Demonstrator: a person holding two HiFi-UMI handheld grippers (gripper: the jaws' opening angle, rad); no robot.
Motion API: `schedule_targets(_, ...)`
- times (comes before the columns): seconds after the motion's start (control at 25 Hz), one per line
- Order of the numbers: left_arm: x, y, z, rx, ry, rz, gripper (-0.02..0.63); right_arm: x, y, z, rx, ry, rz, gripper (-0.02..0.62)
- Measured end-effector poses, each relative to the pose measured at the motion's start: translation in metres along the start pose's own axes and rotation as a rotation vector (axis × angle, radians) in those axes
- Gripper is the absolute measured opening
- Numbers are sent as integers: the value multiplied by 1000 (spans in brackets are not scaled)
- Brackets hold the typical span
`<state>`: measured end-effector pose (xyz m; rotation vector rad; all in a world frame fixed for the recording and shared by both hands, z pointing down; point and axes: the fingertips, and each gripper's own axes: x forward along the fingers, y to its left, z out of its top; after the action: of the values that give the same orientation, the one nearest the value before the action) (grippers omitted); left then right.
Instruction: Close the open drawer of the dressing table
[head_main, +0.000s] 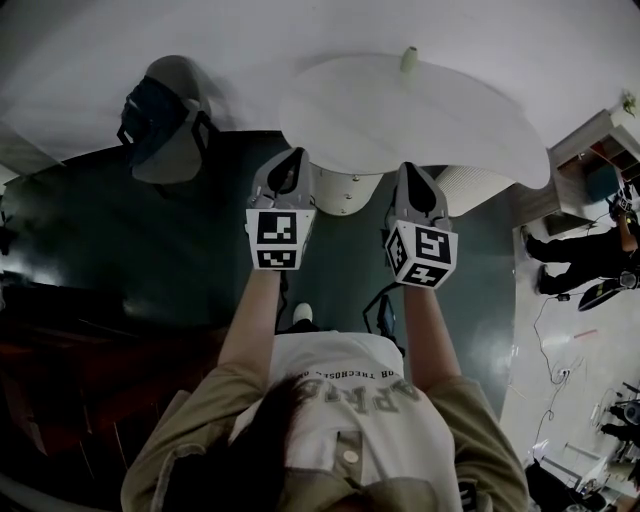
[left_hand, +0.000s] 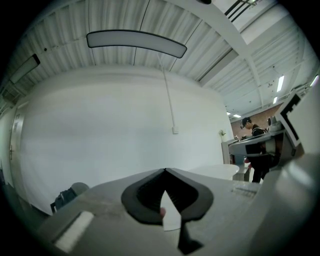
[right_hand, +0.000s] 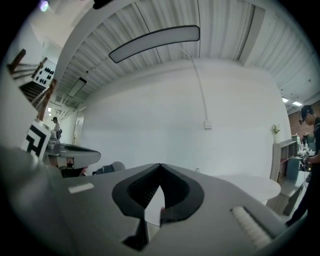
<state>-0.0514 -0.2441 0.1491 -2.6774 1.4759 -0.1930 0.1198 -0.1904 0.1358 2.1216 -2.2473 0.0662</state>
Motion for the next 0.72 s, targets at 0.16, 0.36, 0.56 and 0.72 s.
schedule_targets(0.16,2,3,3,2,-7,3,8,1,0,3,-6,-6,0,6)
schedule_targets(0.36,2,6,4,6,-7,5,8,3,1,5,-8,-17,-7,6)
schedule_targets(0.56,3,6,2,-2,-1,4,8,3,0,2,-4,-10,-18,3)
schedule_targets(0.72,1,7,-2,-7,8,4,8,-1,1,-1,-22,-2,-26,2)
